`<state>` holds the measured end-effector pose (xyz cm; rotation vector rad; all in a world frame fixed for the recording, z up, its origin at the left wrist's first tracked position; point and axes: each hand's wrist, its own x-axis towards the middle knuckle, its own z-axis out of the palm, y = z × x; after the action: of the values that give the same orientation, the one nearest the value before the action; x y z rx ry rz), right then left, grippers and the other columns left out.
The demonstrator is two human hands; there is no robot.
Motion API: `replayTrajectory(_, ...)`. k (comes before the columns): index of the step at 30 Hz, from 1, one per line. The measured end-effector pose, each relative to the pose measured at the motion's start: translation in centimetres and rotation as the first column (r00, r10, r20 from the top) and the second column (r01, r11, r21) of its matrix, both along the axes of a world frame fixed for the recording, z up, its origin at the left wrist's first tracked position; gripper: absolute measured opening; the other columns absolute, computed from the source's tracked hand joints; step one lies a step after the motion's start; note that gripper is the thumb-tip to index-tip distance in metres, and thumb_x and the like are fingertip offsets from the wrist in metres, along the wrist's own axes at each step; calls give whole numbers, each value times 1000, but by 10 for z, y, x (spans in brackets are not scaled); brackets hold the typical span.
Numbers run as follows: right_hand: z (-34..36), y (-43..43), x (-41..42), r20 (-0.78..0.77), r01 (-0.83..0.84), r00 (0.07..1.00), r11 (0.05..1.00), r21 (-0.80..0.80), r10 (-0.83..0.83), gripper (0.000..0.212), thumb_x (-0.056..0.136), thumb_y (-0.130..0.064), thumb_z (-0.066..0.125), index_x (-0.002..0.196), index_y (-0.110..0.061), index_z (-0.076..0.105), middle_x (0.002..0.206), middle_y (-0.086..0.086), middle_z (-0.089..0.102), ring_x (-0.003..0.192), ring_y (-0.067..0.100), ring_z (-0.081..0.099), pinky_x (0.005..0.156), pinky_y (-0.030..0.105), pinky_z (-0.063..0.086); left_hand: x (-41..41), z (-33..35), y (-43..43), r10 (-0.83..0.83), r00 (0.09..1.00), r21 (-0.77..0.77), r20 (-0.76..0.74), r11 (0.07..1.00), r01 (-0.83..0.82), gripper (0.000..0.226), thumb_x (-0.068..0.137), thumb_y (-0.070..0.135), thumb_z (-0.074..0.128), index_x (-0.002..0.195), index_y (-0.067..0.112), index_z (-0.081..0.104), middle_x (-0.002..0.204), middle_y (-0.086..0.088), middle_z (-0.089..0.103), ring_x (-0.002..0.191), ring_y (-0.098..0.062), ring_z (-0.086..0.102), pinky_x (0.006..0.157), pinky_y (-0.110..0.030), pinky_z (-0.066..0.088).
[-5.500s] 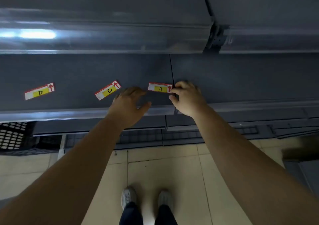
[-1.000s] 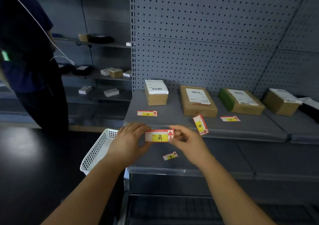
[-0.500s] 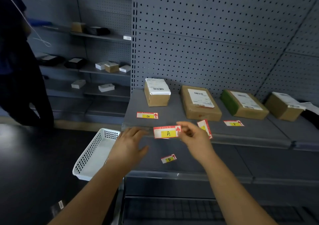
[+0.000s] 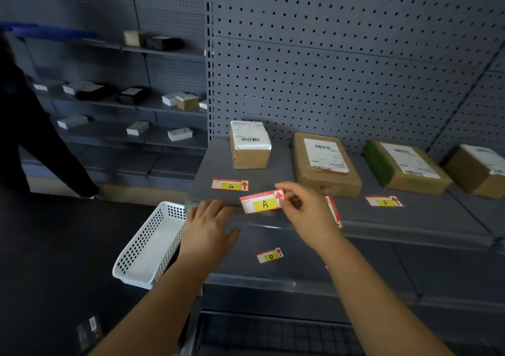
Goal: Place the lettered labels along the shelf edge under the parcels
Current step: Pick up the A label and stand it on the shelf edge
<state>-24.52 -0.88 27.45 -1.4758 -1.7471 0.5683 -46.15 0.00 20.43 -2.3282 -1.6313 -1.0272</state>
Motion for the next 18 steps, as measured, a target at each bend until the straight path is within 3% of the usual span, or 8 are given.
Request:
replayTrajectory(10, 1, 2, 3, 59, -5, 998, 1000, 6, 5, 33, 93, -12, 60, 120, -31, 61, 95, -15, 59, 91, 2, 57, 76, 16, 47, 8, -3, 6, 95, 995, -69, -31, 993, -97, 35, 72, 48, 69, 95, 23, 65, 100, 2, 59, 96, -23, 53, 86, -42, 35)
replayTrajectory(13, 2, 3, 1, 112, -15, 994, 1000, 17, 13, 33, 94, -14, 59, 121, -31, 61, 101, -12, 61, 96, 5, 57, 82, 20, 50, 7, -5, 2, 88, 996, -60, -9, 994, -89, 39, 73, 52, 60, 98, 23, 64, 102, 3, 57, 97, -22, 51, 88, -40, 32)
replayTrajectory(18, 2, 7, -12, 207, -38, 978, 998, 47, 28, 33, 96, -16, 55, 127, -29, 57, 107, -12, 56, 101, 6, 54, 87, 22, 48, 2, -4, -3, 59, 998, -73, 1, 996, -59, 41, 74, 52, 66, 106, 25, 63, 108, 4, 56, 101, -20, 51, 91, -42, 36)
